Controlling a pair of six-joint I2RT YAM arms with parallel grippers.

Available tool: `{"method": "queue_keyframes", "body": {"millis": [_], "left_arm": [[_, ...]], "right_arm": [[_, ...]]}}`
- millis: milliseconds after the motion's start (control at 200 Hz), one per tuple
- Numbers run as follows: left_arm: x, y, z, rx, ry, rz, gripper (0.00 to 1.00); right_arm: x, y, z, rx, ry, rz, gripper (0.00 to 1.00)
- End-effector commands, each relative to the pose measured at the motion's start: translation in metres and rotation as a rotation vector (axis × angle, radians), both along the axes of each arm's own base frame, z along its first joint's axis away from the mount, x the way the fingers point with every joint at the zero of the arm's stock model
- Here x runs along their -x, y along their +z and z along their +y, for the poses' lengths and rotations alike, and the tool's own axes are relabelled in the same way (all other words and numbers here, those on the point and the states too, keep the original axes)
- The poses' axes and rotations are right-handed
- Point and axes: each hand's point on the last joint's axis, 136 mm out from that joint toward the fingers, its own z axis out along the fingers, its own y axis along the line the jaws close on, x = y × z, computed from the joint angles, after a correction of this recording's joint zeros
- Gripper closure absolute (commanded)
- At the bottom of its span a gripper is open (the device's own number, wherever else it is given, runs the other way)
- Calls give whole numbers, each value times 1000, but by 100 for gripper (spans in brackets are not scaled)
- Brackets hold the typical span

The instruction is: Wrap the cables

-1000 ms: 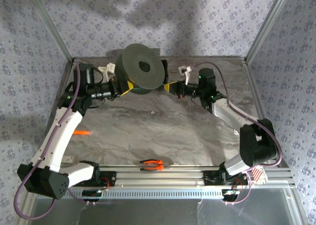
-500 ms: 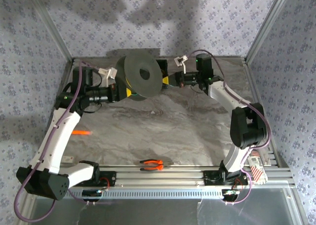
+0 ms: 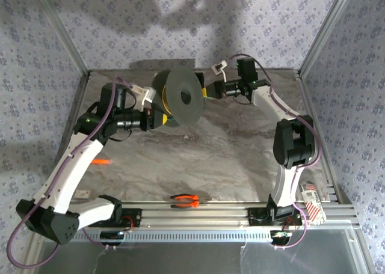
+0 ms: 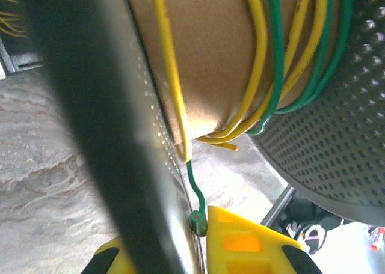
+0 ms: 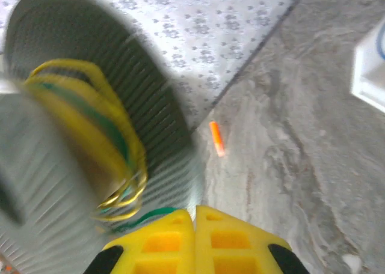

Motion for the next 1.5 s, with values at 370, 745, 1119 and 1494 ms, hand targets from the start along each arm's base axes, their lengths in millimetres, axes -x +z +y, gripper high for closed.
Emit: {"method": "queue_keyframes", "body": {"millis": [370, 745, 1119, 1494], "left_arm": [[33, 22, 1, -130, -64, -142, 100], [-39, -18, 49, -592, 293, -231, 100], [-91, -21, 73, -838, 593, -282, 100], [-114, -33, 39, -927, 588, -305, 100]], "right_arm": [[-63, -42, -71, 210, -326, 39, 100], [-36, -50, -111, 374, -512, 81, 57], [57, 66, -67, 335, -578, 66, 0], [116, 81, -9, 474, -563, -42, 10]]}}
